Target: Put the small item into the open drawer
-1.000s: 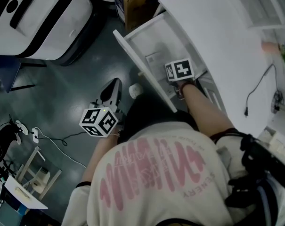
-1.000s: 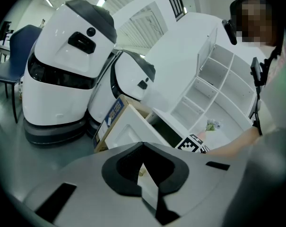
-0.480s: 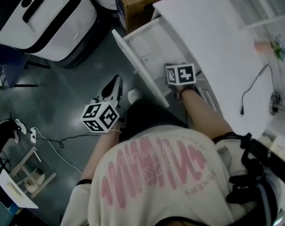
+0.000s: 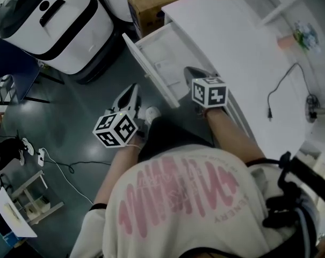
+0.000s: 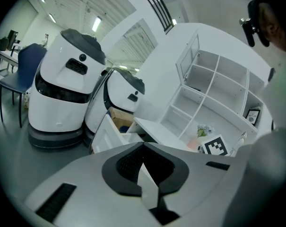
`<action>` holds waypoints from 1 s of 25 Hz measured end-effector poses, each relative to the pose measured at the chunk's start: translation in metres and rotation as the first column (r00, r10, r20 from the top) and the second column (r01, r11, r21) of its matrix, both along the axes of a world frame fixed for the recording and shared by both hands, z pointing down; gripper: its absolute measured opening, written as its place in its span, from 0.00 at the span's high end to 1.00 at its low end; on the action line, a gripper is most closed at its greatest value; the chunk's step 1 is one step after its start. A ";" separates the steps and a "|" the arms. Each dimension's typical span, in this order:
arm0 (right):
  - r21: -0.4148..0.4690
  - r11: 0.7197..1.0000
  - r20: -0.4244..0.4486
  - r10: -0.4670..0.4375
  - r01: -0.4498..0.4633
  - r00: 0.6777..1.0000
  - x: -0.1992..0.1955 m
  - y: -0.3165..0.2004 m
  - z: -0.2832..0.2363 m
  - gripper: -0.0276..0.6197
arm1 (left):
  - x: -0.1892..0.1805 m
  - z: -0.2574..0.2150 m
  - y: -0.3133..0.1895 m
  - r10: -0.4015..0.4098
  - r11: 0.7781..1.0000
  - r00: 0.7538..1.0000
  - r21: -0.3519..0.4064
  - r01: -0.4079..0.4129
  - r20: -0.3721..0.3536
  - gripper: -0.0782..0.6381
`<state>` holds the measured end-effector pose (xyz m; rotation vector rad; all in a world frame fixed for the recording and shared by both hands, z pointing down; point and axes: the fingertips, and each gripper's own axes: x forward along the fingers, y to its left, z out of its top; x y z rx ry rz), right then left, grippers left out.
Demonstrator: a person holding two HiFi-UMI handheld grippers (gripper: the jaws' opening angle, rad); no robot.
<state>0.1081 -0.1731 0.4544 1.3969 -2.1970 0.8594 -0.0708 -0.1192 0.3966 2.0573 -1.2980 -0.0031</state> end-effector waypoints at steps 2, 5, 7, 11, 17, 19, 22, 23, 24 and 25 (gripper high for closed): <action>0.032 0.999 0.010 -0.003 0.003 1.000 0.003 0.006 -0.016 0.93 | 0.006 -0.009 0.007 -0.007 1.000 1.000 0.015 0.007 0.000 0.85; 0.081 0.997 0.042 -0.009 0.006 0.999 0.004 0.013 -0.043 0.93 | 0.016 -0.026 0.015 0.000 0.999 1.000 0.050 0.000 0.005 0.85; 0.114 0.993 0.063 -0.020 0.013 0.998 0.003 0.019 -0.061 0.93 | 0.022 -0.039 0.020 0.001 0.997 1.000 0.079 -0.002 0.005 0.85; 0.186 0.982 0.097 -0.040 0.022 0.994 0.003 0.028 -0.097 0.93 | 0.032 -0.067 0.027 -0.001 0.989 1.000 0.150 -0.001 0.013 0.85; 0.283 0.959 0.123 -0.055 0.018 0.991 0.007 0.042 -0.147 0.93 | 0.047 -0.103 0.035 0.005 0.975 0.999 0.224 -0.014 0.040 0.85; 0.310 0.950 0.119 -0.058 0.019 0.991 0.010 0.048 -0.159 0.93 | 0.053 -0.112 0.039 0.010 0.968 0.999 0.248 -0.022 0.049 0.85; 0.334 0.942 0.115 -0.061 0.019 0.992 0.015 0.058 -0.171 0.93 | 0.058 -0.123 0.046 0.013 0.960 0.998 0.278 -0.028 0.054 0.85; 0.339 0.941 0.113 -0.059 0.018 0.992 0.017 0.061 -0.174 0.93 | 0.059 -0.126 0.048 0.015 0.958 0.998 0.285 -0.031 0.055 0.85; 0.343 0.939 0.111 -0.057 0.015 0.992 0.019 0.064 -0.176 0.93 | 0.060 -0.129 0.051 0.018 0.956 0.998 0.291 -0.034 0.058 0.85; 0.347 0.938 0.109 -0.055 0.014 0.993 0.022 0.067 -0.178 0.93 | 0.061 -0.131 0.054 0.019 0.955 0.998 0.295 -0.037 0.062 0.85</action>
